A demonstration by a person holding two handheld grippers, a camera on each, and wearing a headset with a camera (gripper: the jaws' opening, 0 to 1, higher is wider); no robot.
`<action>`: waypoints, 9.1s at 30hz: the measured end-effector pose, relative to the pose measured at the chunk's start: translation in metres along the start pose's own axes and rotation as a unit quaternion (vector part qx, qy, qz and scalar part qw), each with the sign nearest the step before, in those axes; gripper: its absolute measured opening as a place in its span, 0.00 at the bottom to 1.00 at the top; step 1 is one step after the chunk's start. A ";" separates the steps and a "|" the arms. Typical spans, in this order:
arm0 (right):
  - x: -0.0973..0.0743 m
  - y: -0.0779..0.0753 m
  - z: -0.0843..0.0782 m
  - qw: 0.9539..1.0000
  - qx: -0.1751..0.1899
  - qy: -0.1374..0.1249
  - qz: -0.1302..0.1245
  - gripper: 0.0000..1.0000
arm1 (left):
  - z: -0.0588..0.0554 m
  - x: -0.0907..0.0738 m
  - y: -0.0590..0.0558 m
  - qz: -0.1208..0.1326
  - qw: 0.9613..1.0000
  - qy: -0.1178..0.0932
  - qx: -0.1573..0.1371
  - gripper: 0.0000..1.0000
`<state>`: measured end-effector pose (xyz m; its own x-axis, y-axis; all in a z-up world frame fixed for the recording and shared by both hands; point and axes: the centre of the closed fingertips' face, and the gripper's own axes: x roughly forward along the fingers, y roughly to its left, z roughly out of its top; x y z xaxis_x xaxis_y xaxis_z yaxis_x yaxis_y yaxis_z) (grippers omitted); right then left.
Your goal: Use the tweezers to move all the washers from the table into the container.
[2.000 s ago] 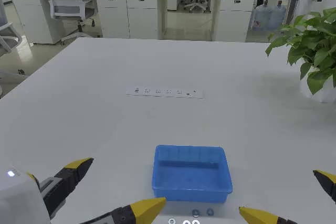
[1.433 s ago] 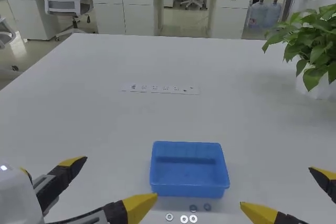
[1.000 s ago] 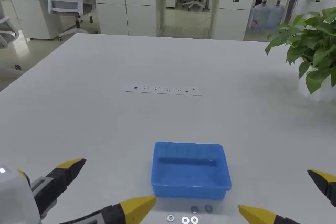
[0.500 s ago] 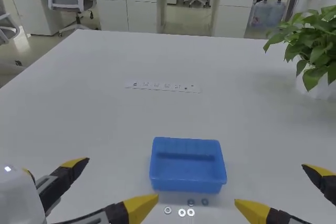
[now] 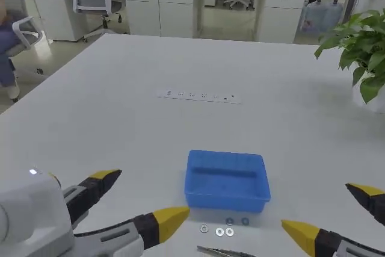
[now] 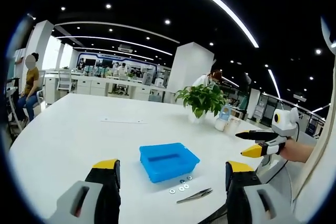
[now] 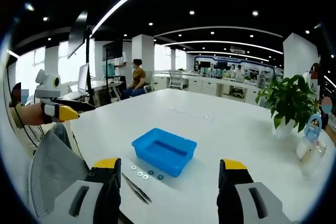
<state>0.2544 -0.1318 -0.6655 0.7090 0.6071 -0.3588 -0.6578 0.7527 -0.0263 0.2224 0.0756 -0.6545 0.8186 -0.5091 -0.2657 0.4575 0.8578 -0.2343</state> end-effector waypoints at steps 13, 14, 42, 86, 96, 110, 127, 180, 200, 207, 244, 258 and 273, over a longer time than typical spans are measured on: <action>0.014 0.031 -0.031 0.991 -0.035 0.063 0.114 0.26 | -0.056 0.031 -0.015 -0.093 0.979 0.157 0.092 0.40; 0.015 0.033 -0.034 0.990 -0.036 0.069 0.119 0.25 | -0.059 0.033 -0.018 -0.103 0.976 0.167 0.096 0.37; 0.057 0.057 -0.101 0.958 -0.071 0.213 0.178 0.26 | -0.148 0.090 -0.022 -0.180 0.917 0.320 0.155 0.16; 0.079 0.088 -0.096 0.923 -0.186 0.190 0.278 0.21 | -0.089 0.064 -0.075 -0.266 0.880 0.263 0.291 0.00; 0.085 0.107 -0.093 0.904 -0.214 0.188 0.318 0.06 | -0.078 0.064 -0.073 -0.266 0.877 0.259 0.306 0.00; 0.130 0.121 -0.065 0.918 -0.212 0.135 0.308 0.05 | -0.058 0.067 -0.038 -0.232 0.859 0.273 0.366 0.00; 0.145 0.121 -0.059 0.925 -0.181 0.124 0.309 0.05 | -0.050 0.079 -0.020 -0.251 0.852 0.290 0.356 0.00; 0.122 0.045 0.018 0.963 0.105 0.047 0.244 0.03 | -0.016 0.036 -0.002 -0.088 0.993 0.067 0.032 0.54; 0.166 -0.028 -0.012 0.984 0.099 0.093 0.116 0.03 | -0.002 0.025 0.010 -0.040 0.997 0.024 0.062 0.89; 0.173 -0.026 -0.028 0.986 0.072 0.105 0.111 0.03 | -0.002 0.023 0.011 -0.032 0.997 0.021 0.065 0.97; 0.145 -0.018 -0.011 0.991 0.053 0.040 0.115 0.03 | -0.004 0.023 0.014 -0.026 0.997 0.026 0.072 0.99; 0.103 0.012 -0.004 0.984 0.086 0.014 0.154 0.03 | -0.009 0.029 0.005 -0.037 0.997 0.031 0.068 0.99; 0.124 0.013 -0.070 0.984 0.082 0.094 0.124 0.03 | -0.008 0.030 0.005 -0.040 0.996 0.034 0.069 0.99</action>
<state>0.3157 -0.0645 -0.7751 0.4611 0.7313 -0.5026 -0.7445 0.6270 0.2292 0.2464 0.0642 -0.6714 0.7547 -0.5757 -0.3145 0.5672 0.8135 -0.1281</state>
